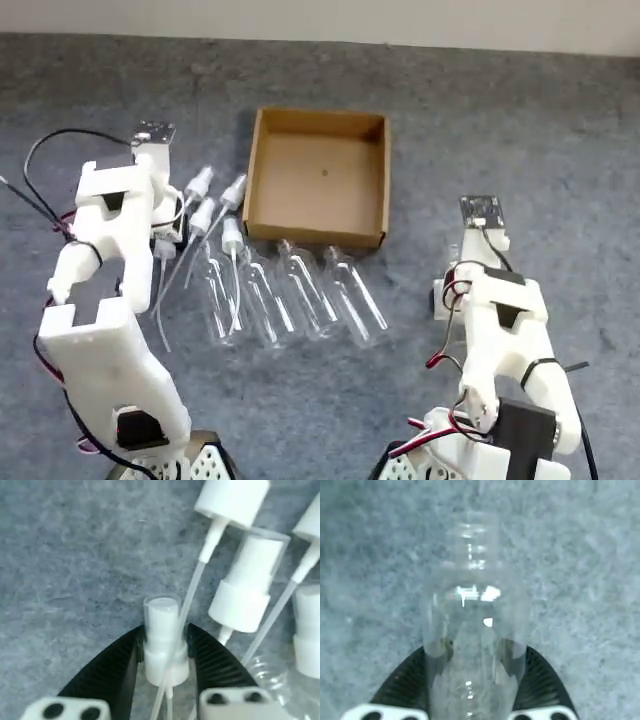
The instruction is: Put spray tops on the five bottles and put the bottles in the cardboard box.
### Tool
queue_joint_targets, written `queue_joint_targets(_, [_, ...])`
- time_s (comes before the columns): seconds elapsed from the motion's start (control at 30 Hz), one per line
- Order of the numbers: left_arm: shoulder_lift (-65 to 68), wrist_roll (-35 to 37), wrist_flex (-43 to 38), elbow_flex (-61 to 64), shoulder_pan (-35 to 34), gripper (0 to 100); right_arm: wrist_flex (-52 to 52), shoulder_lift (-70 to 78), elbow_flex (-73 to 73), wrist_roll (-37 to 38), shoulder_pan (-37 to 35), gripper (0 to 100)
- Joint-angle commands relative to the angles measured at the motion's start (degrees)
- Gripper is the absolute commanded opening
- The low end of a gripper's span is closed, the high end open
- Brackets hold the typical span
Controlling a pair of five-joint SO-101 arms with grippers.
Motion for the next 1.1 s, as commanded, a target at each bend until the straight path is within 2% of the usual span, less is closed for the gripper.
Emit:
queue_joint_targets(0.0, [-2.51, 0.18, 0.62, -1.27, -0.84, 0, -1.45, 0.04, 0.48, -0.09, -1.01, 0.6])
queue_joint_targets(0.13, [-9.01, 0.00, 4.84, -0.31, -1.54, 0, -1.45, 0.13, 0.48, -0.09, -1.01, 0.6])
queue_joint_targets(0.27, [-19.30, 0.00, 5.19, 9.54, -0.92, 0, -1.45, 0.13, 0.48, -0.09, -0.92, 0.7])
queue_joint_targets(0.43, [-37.23, 0.35, -4.66, 28.88, 1.10, 0, -1.19, 0.04, 0.48, 0.00, -0.75, 0.7])
queue_joint_targets(0.53, [-47.16, 0.44, -6.42, 38.20, 1.54, 0, -0.84, -0.13, 0.48, 3.43, -0.66, 1.1])
queue_joint_targets(0.67, [-57.27, 0.09, -6.77, 48.04, 1.71, 0, 5.93, -0.31, -0.13, 5.63, 0.57, 11.5])
queue_joint_targets(0.77, [-62.37, 0.09, -11.52, 55.34, 1.63, 0, 10.68, -0.66, -3.12, 9.14, 2.24, 18.7])
queue_joint_targets(0.87, [-65.71, 0.09, -17.49, 60.97, 1.45, 0, 17.54, -0.13, -10.77, 9.05, 3.82, 19.5])
queue_joint_targets(1.07, [-67.65, -2.55, -18.73, 64.92, 1.80, 0, 30.29, -0.04, -25.89, 8.97, 4.00, 19.9])
